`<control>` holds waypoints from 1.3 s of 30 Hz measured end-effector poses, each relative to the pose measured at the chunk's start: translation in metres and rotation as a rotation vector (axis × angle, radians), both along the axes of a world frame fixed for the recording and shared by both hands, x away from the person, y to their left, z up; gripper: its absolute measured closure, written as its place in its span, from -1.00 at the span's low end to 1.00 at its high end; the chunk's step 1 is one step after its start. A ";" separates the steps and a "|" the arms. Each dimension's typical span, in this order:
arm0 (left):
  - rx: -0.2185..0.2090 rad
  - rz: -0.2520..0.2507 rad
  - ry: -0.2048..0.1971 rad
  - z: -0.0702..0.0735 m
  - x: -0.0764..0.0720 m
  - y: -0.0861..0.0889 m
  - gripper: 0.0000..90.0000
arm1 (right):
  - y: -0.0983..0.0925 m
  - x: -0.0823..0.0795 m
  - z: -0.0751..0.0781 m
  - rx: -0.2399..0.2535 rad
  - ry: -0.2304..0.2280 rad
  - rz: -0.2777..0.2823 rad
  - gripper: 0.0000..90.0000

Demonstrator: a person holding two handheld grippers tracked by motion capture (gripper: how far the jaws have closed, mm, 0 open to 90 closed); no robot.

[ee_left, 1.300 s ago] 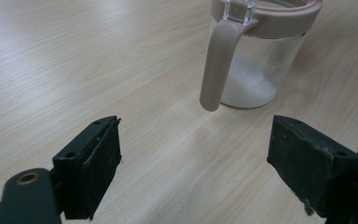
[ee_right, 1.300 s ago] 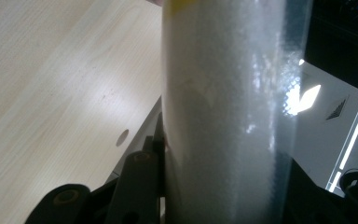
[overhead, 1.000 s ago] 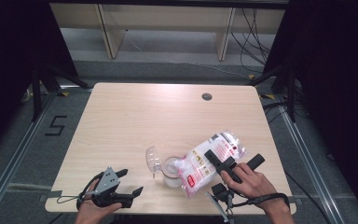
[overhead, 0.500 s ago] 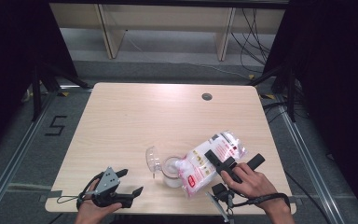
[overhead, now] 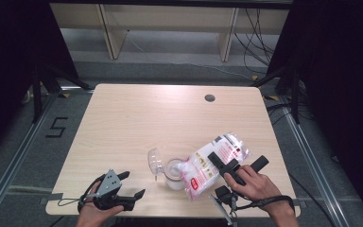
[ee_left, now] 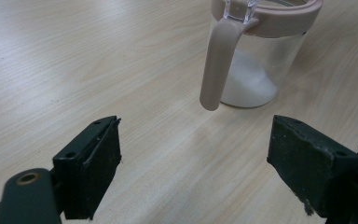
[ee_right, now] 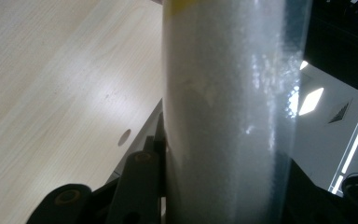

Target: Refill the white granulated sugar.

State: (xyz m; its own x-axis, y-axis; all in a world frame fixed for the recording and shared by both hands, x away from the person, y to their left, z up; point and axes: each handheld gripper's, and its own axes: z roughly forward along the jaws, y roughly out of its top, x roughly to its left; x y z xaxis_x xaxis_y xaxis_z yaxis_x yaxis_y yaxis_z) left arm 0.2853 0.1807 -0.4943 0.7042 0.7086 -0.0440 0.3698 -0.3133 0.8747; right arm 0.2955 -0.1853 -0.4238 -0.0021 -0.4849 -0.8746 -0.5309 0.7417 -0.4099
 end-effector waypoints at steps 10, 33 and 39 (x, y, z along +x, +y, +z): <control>-0.011 -0.003 -0.003 0.000 0.000 0.000 -0.63 | 0.000 0.000 -0.001 0.014 0.011 0.003 0.59; -0.020 0.000 -0.002 0.000 0.000 0.000 -0.63 | -0.001 0.000 0.000 0.003 0.008 -0.003 0.61; -0.018 -0.001 -0.003 0.000 0.000 0.000 -0.63 | -0.001 0.000 0.000 0.008 0.010 -0.003 0.62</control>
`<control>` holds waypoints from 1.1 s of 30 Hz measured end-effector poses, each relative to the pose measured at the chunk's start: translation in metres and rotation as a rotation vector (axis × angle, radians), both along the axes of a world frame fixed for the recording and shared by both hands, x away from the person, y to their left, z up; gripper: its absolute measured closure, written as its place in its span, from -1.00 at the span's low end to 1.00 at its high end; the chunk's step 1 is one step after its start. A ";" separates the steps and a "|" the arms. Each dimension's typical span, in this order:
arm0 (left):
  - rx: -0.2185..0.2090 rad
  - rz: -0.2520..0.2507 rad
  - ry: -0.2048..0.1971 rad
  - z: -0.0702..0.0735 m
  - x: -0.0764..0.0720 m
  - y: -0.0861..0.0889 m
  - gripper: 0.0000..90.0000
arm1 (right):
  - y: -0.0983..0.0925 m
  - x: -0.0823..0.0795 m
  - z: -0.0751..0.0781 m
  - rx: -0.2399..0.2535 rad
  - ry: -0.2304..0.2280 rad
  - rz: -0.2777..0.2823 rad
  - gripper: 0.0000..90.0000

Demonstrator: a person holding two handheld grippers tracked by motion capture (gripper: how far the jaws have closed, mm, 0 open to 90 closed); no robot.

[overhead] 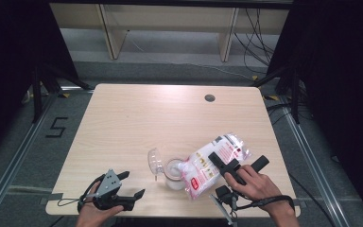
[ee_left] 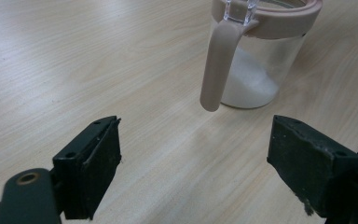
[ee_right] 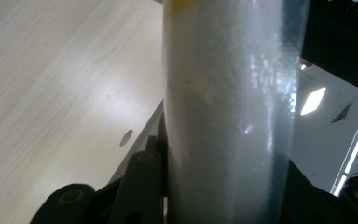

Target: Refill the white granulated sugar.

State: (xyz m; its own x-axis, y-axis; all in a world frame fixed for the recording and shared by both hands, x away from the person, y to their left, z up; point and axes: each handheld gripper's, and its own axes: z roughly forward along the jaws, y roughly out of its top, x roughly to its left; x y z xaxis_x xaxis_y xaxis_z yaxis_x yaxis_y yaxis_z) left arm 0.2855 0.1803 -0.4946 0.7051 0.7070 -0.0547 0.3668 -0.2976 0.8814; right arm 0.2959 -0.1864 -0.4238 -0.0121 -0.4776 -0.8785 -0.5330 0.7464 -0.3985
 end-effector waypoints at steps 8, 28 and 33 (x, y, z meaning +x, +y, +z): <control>0.004 -0.001 -0.003 0.000 0.000 0.000 -0.63 | 0.000 0.000 0.000 -0.007 0.006 -0.001 0.62; 0.004 -0.001 0.000 0.000 0.000 0.000 -0.63 | -0.001 0.000 0.000 -0.007 0.002 0.003 0.64; 0.005 0.000 0.000 0.000 0.000 0.000 -0.63 | -0.001 0.000 0.002 -0.016 -0.004 0.001 0.64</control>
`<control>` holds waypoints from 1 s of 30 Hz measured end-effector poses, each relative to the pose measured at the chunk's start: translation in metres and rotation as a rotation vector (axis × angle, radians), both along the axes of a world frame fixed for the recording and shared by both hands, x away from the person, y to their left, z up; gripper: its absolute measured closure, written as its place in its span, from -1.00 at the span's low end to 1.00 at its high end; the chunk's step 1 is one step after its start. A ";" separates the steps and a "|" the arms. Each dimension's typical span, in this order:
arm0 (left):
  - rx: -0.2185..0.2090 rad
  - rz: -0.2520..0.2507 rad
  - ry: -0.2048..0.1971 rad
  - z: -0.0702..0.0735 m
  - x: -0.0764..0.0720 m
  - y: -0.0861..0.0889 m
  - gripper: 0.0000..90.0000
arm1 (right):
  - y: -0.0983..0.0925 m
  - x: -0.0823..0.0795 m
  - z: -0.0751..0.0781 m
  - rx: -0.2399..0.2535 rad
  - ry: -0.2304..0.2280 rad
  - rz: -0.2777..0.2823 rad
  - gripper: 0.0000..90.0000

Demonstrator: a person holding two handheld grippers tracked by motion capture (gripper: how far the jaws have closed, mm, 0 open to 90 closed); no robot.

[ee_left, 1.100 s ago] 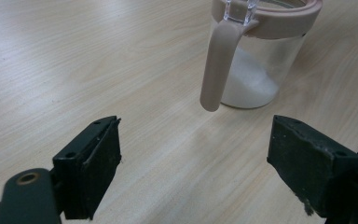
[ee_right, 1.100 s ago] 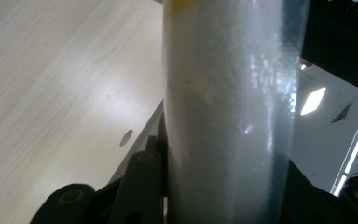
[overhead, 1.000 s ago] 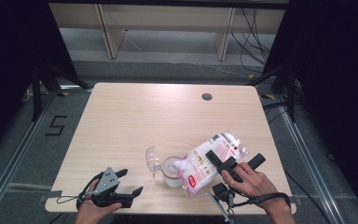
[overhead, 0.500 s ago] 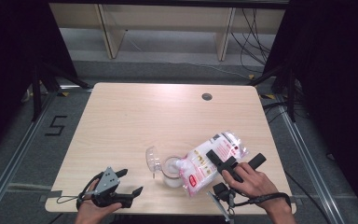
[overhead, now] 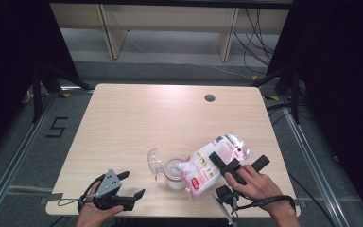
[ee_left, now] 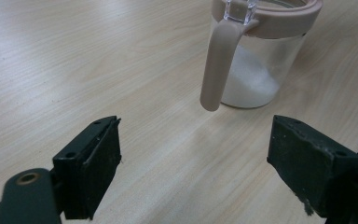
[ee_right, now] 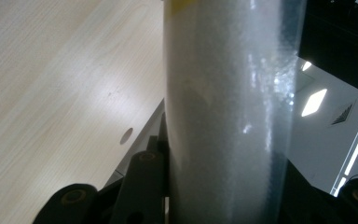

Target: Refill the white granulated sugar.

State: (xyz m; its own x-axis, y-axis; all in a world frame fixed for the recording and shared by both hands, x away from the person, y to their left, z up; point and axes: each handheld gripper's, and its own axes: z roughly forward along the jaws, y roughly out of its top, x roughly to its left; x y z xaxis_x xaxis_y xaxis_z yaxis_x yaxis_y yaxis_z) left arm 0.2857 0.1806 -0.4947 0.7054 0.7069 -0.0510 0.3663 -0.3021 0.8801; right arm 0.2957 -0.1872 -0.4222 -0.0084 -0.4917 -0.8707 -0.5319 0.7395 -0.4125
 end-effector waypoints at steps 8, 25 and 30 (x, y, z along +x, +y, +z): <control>-0.001 0.000 -0.001 0.000 0.000 0.000 -0.63 | 0.000 0.000 -0.001 0.010 0.004 -0.004 0.64; -0.002 0.001 0.001 0.000 0.000 0.001 -0.63 | 0.000 0.000 0.001 -0.006 0.002 -0.006 0.65; -0.002 0.000 -0.001 0.000 0.000 0.000 -0.63 | 0.000 0.000 0.001 -0.006 0.001 -0.004 0.65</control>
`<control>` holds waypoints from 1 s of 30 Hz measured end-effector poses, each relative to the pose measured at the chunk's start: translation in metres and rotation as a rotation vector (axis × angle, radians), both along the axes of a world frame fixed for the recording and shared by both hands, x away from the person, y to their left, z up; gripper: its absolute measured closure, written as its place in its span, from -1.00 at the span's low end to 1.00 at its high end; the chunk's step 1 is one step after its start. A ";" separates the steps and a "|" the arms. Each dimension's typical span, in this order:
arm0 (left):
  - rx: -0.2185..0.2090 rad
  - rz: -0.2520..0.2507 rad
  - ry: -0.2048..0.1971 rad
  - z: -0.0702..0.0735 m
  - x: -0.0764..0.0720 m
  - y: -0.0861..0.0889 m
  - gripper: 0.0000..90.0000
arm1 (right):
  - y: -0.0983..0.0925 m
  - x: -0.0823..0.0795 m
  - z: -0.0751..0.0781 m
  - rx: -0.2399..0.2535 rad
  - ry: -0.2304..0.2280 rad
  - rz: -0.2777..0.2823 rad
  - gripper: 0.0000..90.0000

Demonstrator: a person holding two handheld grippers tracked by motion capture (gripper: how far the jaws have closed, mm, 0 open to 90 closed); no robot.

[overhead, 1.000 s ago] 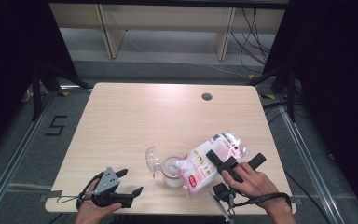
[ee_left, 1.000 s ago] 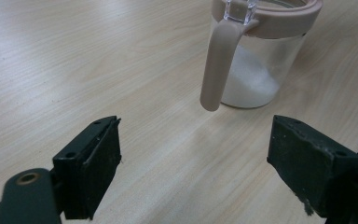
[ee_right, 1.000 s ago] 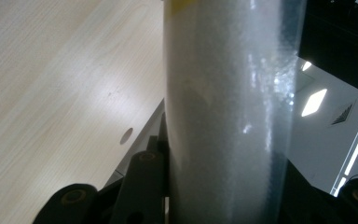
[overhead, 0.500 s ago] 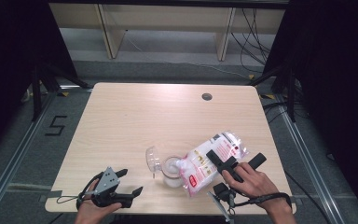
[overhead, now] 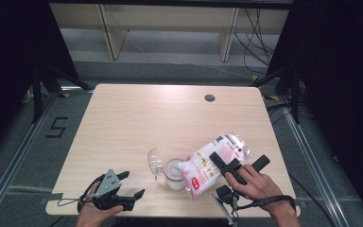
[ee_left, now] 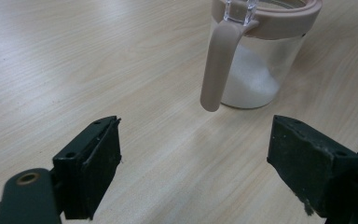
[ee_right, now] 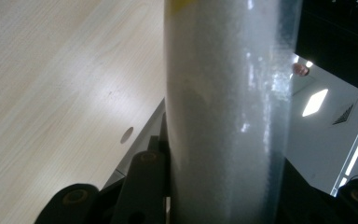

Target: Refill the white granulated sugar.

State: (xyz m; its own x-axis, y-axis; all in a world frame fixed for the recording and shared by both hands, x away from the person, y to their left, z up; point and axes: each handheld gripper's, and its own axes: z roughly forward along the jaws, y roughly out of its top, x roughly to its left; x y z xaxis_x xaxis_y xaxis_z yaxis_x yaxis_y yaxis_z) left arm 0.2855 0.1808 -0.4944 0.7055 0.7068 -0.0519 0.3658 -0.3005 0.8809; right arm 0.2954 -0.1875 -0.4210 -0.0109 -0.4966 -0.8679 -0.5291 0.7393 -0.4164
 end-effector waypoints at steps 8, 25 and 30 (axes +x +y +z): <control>0.011 -0.006 -0.002 0.001 0.000 0.001 -0.63 | 0.000 0.000 -0.001 -0.001 0.004 0.000 0.66; 0.023 -0.014 -0.012 0.001 0.001 0.002 -0.63 | 0.002 -0.001 -0.001 -0.006 0.006 0.003 0.67; 0.017 0.006 -0.004 0.002 -0.001 0.001 -0.63 | 0.004 -0.002 0.000 -0.012 0.012 0.007 0.67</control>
State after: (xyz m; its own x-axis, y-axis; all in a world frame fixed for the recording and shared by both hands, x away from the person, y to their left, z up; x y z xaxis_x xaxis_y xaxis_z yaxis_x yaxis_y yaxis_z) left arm 0.2849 0.1821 -0.4929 0.7011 0.7121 -0.0372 0.3645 -0.3130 0.8770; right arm 0.2931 -0.1835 -0.4212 -0.0178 -0.5075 -0.8615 -0.5390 0.7305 -0.4192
